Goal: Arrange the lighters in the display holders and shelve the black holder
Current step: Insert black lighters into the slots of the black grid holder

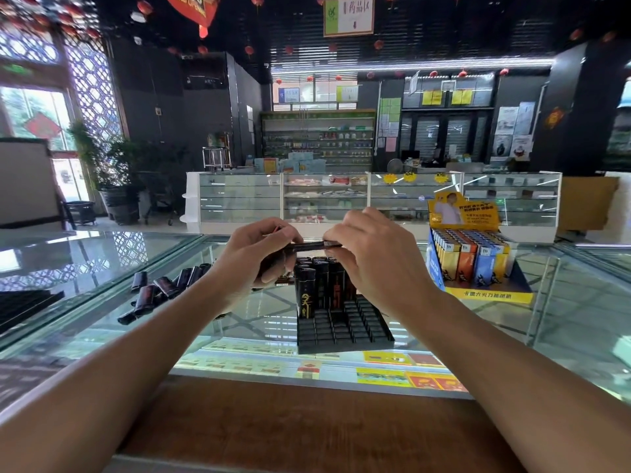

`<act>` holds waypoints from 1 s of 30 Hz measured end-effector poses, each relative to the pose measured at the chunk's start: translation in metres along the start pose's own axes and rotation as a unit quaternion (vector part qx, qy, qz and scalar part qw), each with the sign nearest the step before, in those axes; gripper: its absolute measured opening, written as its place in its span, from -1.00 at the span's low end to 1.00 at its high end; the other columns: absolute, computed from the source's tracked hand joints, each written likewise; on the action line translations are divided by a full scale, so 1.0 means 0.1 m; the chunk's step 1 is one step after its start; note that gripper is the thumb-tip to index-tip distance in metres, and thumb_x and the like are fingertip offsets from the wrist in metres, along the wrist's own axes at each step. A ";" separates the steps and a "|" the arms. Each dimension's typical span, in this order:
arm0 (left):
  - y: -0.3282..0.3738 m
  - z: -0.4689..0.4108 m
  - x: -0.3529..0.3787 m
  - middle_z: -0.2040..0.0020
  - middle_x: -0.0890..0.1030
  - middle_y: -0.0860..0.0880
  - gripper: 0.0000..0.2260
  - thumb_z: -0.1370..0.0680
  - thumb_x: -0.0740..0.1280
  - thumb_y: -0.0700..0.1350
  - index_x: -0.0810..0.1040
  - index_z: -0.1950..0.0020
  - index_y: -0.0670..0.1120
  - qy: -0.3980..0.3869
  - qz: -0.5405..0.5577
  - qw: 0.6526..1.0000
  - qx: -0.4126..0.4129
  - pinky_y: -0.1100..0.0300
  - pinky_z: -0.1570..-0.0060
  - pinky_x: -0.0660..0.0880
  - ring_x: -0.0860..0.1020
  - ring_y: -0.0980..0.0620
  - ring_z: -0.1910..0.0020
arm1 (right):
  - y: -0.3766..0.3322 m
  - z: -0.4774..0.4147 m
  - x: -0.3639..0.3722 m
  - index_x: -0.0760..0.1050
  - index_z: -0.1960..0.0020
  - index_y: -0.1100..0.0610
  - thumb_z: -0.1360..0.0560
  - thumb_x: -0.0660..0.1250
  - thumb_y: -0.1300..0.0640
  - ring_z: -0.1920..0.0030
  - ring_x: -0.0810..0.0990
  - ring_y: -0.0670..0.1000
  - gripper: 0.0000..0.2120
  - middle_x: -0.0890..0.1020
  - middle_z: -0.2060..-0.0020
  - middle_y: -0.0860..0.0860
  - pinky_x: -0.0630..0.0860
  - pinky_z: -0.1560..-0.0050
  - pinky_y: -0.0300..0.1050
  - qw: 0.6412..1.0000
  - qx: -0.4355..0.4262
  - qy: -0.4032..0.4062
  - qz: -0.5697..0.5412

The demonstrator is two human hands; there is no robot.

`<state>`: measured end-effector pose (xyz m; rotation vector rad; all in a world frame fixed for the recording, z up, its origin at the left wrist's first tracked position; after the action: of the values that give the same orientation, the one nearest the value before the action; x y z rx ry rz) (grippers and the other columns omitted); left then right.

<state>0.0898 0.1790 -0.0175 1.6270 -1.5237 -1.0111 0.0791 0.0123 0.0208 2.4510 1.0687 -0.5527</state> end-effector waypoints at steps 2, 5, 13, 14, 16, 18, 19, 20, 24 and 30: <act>0.02 0.00 0.02 0.26 0.57 -0.25 -0.81 -0.61 0.32 -0.08 0.59 -0.01 -0.21 -0.016 0.032 0.999 0.004 0.31 0.58 0.10 0.24 0.06 0.56 | 0.06 0.02 0.04 0.66 -0.08 0.05 -0.54 0.51 0.08 0.03 0.58 0.02 -0.87 0.61 0.09 -0.07 0.38 0.17 -0.21 0.999 0.033 -0.008 -0.022; 0.02 -0.01 0.03 0.20 0.61 -0.26 -0.77 -0.65 0.27 -0.09 0.55 -0.04 -0.26 -0.025 0.040 0.999 0.013 0.29 0.58 0.09 0.23 0.07 0.55 | 0.09 0.04 0.05 0.62 -0.07 0.04 -0.58 0.47 0.03 0.01 0.58 -0.01 -0.87 0.61 0.08 -0.09 0.44 0.19 -0.19 0.997 0.052 -0.008 -0.050; 0.00 -0.05 -0.05 0.24 0.65 -0.26 -0.74 -0.63 0.31 -0.01 0.51 0.04 -0.22 0.018 -0.004 0.999 0.030 0.22 0.56 0.06 0.22 0.07 0.61 | 0.02 0.00 0.05 0.64 -0.17 0.05 -0.63 0.40 -0.04 0.06 0.51 -0.02 -0.79 0.67 0.07 -0.09 0.48 0.07 -0.08 0.997 0.018 -0.005 -0.076; -0.01 -0.05 -0.07 0.25 0.64 -0.26 -0.72 -0.63 0.29 0.01 0.53 0.00 -0.23 0.025 -0.002 0.999 0.030 0.21 0.55 0.06 0.23 0.06 0.61 | 0.07 0.00 0.08 0.60 -0.28 0.00 -0.63 0.40 -0.01 0.08 0.51 -0.08 -0.76 0.67 0.05 -0.12 0.50 0.07 -0.06 0.991 0.051 -0.022 -0.120; -0.03 -0.06 -0.11 0.28 0.61 -0.25 -0.67 -0.65 0.26 0.04 0.56 -0.07 -0.24 0.034 0.002 0.999 0.024 0.24 0.55 0.09 0.24 0.05 0.60 | 0.16 0.03 0.16 0.42 -0.49 -0.15 -0.64 0.39 0.03 0.15 0.51 -0.19 -0.56 0.62 0.01 -0.21 0.52 0.08 -0.07 0.969 0.109 -0.053 -0.214; -0.07 -0.06 -0.14 0.31 0.58 -0.23 -0.68 -0.67 0.25 0.03 0.57 -0.07 -0.24 0.036 0.002 0.999 0.013 0.29 0.56 0.11 0.24 0.04 0.59 | 0.20 0.05 0.18 0.36 -0.51 -0.23 -0.64 0.40 0.08 0.17 0.56 -0.20 -0.49 0.59 0.00 -0.24 0.58 0.06 -0.03 0.950 0.134 -0.060 -0.275; -0.09 -0.06 -0.15 0.32 0.57 -0.23 -0.68 -0.69 0.23 0.02 0.57 -0.07 -0.24 0.036 0.002 0.999 0.007 0.29 0.55 0.12 0.23 0.05 0.58 | 0.23 0.05 0.19 0.39 -0.48 -0.23 -0.63 0.40 0.10 0.18 0.58 -0.16 -0.52 0.59 0.01 -0.23 0.61 0.05 0.02 0.943 0.144 -0.062 -0.295; -0.11 -0.07 -0.15 0.33 0.56 -0.22 -0.69 -0.70 0.22 0.01 0.57 -0.07 -0.24 0.035 0.001 0.999 0.003 0.30 0.55 0.12 0.23 0.05 0.57 | 0.26 0.06 0.20 0.43 -0.43 -0.21 -0.62 0.42 0.12 0.18 0.60 -0.12 -0.55 0.59 0.03 -0.22 0.62 0.04 0.05 0.936 0.157 -0.065 -0.309; -0.14 -0.07 -0.14 0.35 0.55 -0.21 -0.66 -0.71 0.22 -0.02 0.54 -0.08 -0.31 0.033 -0.017 0.999 -0.004 0.29 0.55 0.13 0.23 0.04 0.56 | 0.42 0.12 0.23 0.48 -0.24 -0.11 -0.55 0.50 0.15 0.26 0.63 -0.05 -0.65 0.62 0.07 -0.14 0.65 0.10 0.05 0.905 0.223 -0.055 -0.358; -0.15 -0.08 -0.15 0.36 0.55 -0.19 -0.66 -0.72 0.21 -0.02 0.54 -0.09 -0.32 0.038 -0.026 0.999 -0.007 0.30 0.55 0.14 0.23 0.03 0.56 | 0.64 0.20 0.31 0.44 -0.10 0.04 -0.47 0.55 0.28 0.38 0.51 -0.10 -0.64 0.72 0.10 0.00 0.53 0.29 -0.11 0.862 0.284 -0.069 -0.413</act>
<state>0.1039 0.1952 -0.0260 1.6850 -1.4282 -0.9751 0.1430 -0.0198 0.0019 2.2064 2.1365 -1.4567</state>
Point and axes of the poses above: each hand's wrist, its own z-axis away from the middle knuckle, its own x-axis out of the palm, y = z × x, the point moved 10 cm from there along -z, towards the middle knuckle
